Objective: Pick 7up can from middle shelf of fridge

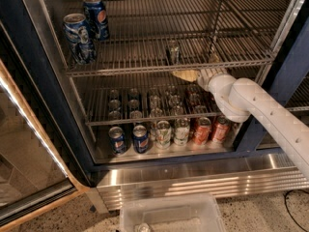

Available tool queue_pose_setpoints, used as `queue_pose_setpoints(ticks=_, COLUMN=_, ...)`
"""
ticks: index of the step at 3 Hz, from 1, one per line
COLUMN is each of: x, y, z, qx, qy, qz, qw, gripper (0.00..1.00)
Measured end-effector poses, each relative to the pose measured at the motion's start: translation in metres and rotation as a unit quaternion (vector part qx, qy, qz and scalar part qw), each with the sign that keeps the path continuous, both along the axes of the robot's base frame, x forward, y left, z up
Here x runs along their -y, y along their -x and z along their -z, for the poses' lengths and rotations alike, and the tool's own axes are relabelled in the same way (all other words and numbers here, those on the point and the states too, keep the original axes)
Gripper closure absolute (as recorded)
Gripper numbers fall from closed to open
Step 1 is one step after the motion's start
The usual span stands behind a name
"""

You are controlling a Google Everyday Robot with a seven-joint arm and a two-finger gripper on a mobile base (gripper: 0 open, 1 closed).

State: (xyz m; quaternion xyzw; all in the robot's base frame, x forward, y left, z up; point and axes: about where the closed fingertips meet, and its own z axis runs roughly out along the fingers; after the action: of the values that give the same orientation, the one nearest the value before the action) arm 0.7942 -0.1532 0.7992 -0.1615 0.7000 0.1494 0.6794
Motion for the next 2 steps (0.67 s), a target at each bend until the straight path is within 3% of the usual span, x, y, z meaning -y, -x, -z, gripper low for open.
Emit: queue_pose_setpoints(ticks=2, x=-0.014, y=-0.014, z=-0.001, qx=0.015, qy=-0.008, qz=-0.013, qw=0.9998, gripper=0.0)
